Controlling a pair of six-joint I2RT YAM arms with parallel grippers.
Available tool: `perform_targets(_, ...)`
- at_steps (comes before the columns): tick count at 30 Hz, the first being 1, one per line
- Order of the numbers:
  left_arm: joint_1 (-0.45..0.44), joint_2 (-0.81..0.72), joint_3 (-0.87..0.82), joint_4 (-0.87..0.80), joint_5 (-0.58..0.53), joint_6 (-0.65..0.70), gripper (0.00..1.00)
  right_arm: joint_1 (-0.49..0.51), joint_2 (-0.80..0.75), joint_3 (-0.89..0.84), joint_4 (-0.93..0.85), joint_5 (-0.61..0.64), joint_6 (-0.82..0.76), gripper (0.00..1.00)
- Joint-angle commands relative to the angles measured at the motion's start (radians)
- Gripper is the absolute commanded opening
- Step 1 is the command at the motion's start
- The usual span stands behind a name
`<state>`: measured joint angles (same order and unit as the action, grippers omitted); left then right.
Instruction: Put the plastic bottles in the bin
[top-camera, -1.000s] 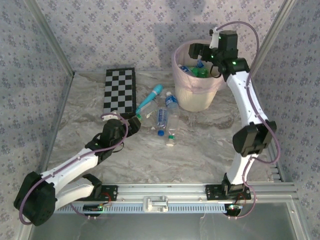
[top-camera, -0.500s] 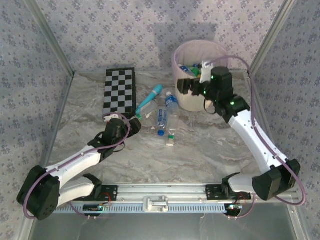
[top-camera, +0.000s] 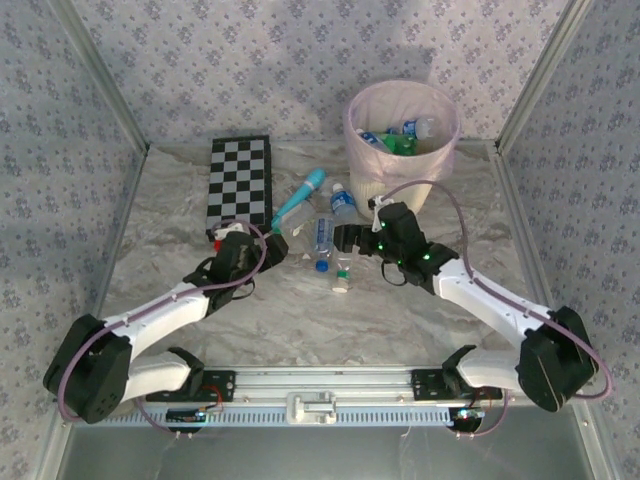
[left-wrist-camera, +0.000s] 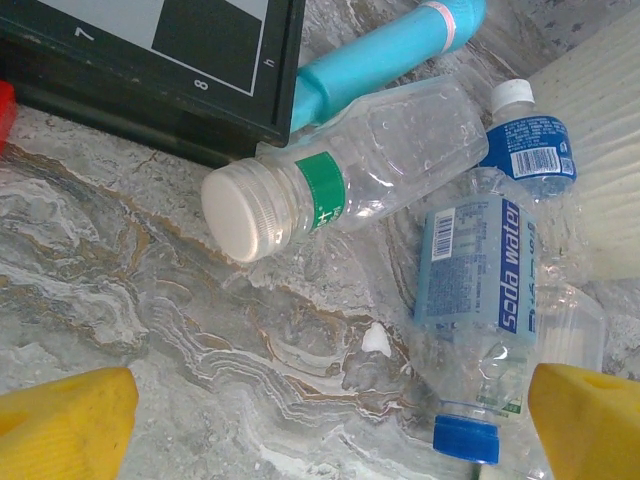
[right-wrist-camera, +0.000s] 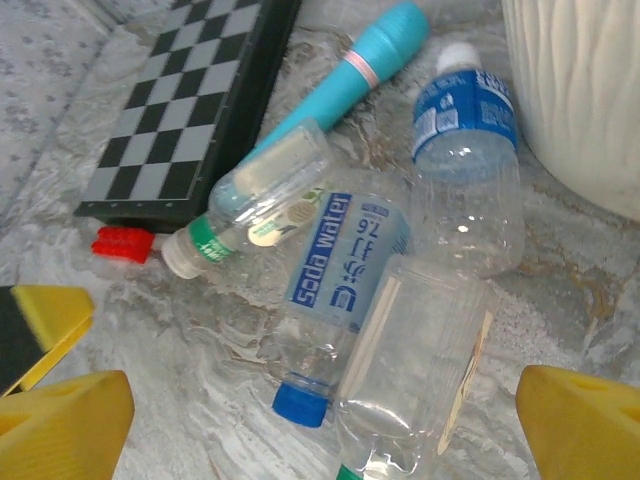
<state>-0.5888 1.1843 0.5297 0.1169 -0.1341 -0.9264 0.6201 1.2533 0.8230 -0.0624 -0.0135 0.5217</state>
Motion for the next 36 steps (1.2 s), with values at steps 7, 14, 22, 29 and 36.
perform_targets(7, 0.003, 0.003, 0.039, 0.001, 0.022, 0.001, 1.0, 0.012, 0.219, 0.027, 0.053, 0.041, 0.132, 1.0)
perform_targets(14, 0.003, -0.005, 0.039, -0.013, 0.016, 0.01, 1.0, 0.01, 0.367, 0.101, -0.012, 0.044, 0.135, 1.0)
perform_targets(22, 0.009, -0.008, 0.043, -0.025, 0.017, 0.023, 1.0, 0.004, 0.474, 0.147, -0.028, 0.075, 0.141, 0.97)
perform_targets(29, 0.014, -0.031, 0.024, -0.026, 0.011, 0.022, 1.0, -0.009, 0.481, 0.129, -0.047, 0.113, 0.149, 0.9)
perform_targets(36, 0.015, -0.032, 0.019, -0.022, 0.013, 0.019, 1.0, -0.01, 0.427, 0.085, -0.054, 0.148, 0.149, 0.81)
